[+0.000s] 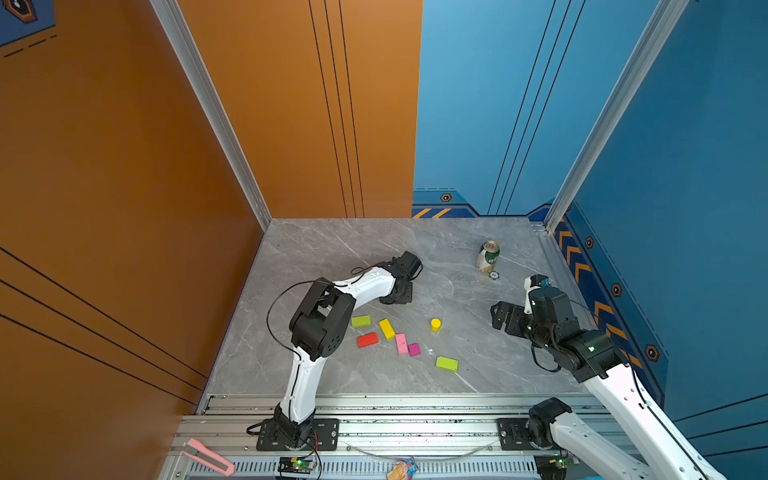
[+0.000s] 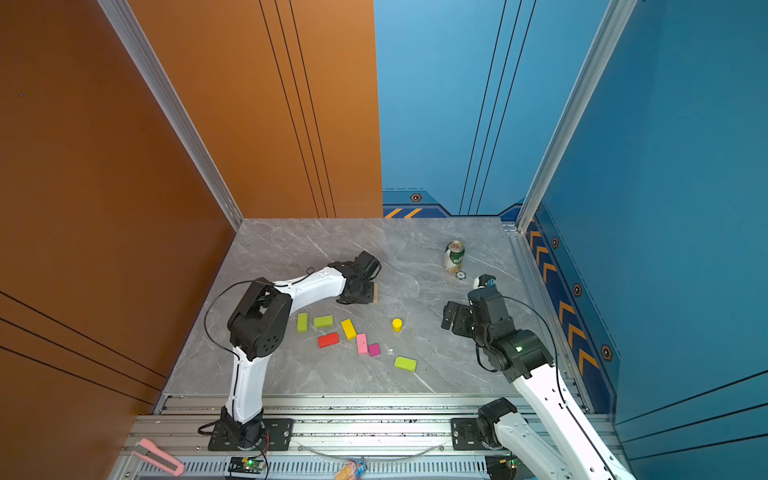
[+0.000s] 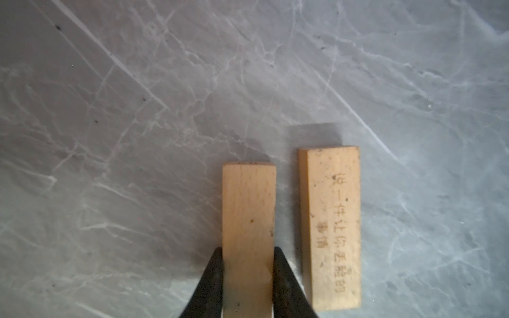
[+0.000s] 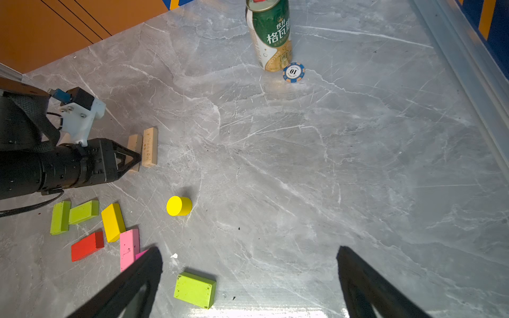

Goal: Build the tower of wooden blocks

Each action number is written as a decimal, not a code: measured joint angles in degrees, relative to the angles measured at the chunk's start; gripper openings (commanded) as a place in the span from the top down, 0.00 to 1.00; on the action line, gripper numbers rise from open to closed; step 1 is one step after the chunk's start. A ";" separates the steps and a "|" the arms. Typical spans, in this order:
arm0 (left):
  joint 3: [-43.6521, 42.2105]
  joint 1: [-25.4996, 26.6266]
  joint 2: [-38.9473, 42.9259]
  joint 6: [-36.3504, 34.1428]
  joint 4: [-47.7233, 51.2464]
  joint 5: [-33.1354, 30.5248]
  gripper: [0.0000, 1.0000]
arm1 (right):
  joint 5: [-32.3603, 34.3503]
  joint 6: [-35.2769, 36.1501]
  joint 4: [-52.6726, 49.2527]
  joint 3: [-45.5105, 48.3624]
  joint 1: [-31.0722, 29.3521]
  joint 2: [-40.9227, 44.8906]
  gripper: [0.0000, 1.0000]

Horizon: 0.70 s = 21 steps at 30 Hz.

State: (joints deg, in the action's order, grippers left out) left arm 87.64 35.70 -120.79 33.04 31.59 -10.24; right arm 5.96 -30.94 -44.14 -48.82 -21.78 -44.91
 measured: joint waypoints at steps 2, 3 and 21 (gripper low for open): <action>0.02 0.00 -0.02 0.00 0.02 0.00 0.69 | 0.00 0.00 -0.02 0.02 0.00 0.02 0.00; 0.04 0.00 -0.04 0.00 0.09 -0.02 0.64 | 0.00 0.00 -0.02 0.04 0.00 0.07 0.00; 1.70 0.37 -0.48 -0.46 1.62 -0.85 0.65 | 0.02 0.00 -0.02 0.04 0.04 0.17 0.00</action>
State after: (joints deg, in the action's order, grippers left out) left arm 89.34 36.07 -121.27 32.58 33.21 -11.09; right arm 5.98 -30.94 -44.16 -48.77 -21.74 -44.73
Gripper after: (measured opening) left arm 0.373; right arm 0.999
